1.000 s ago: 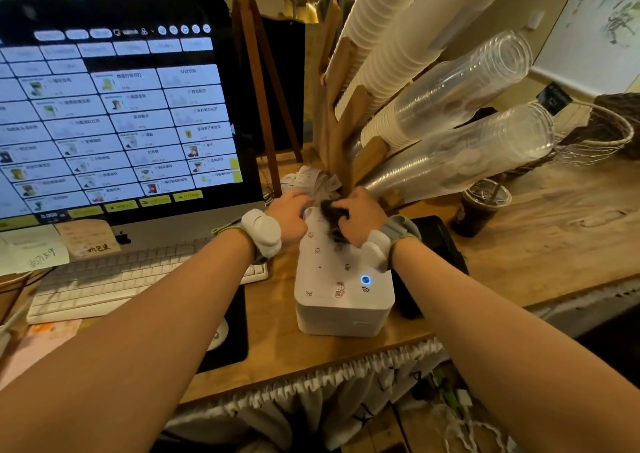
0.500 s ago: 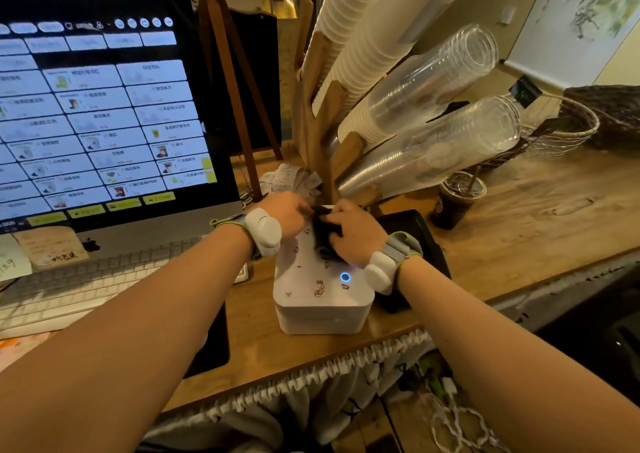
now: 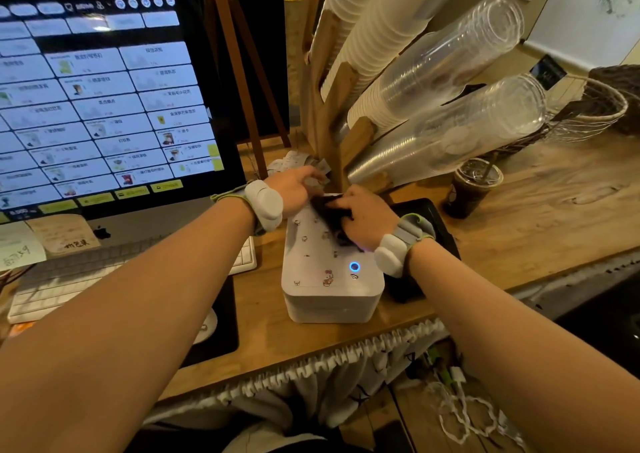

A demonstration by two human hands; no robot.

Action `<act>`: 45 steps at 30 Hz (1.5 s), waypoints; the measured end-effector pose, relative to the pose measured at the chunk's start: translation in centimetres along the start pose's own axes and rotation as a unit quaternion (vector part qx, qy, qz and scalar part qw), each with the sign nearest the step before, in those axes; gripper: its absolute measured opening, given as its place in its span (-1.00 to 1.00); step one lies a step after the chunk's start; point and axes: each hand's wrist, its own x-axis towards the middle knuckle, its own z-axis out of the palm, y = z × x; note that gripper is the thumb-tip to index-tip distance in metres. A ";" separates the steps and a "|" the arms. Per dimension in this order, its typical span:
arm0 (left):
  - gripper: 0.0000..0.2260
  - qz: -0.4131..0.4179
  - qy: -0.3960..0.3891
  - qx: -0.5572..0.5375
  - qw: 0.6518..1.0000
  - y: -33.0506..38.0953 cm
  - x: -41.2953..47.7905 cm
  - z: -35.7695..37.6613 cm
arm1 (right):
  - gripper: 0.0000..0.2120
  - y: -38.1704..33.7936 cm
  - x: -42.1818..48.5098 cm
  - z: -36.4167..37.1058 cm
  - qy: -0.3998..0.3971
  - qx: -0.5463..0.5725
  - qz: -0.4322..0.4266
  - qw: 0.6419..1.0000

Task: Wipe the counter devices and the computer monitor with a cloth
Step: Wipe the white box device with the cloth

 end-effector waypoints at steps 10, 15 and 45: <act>-0.75 0.007 -0.028 -0.027 0.999 -0.7 0.5 -0.2 | -0.70 -0.7 0.6 -1.1 -0.110 0.061 -0.098 0.987; -0.73 0.000 -0.023 -0.040 0.999 -0.8 0.5 -0.3 | -0.63 -2.6 1.6 1.9 -0.002 0.017 -0.096 0.995; -0.79 -0.010 0.022 0.076 0.997 -0.1 0.8 0.9 | -0.61 -3.4 -4.7 -0.2 -0.215 0.084 -0.213 0.949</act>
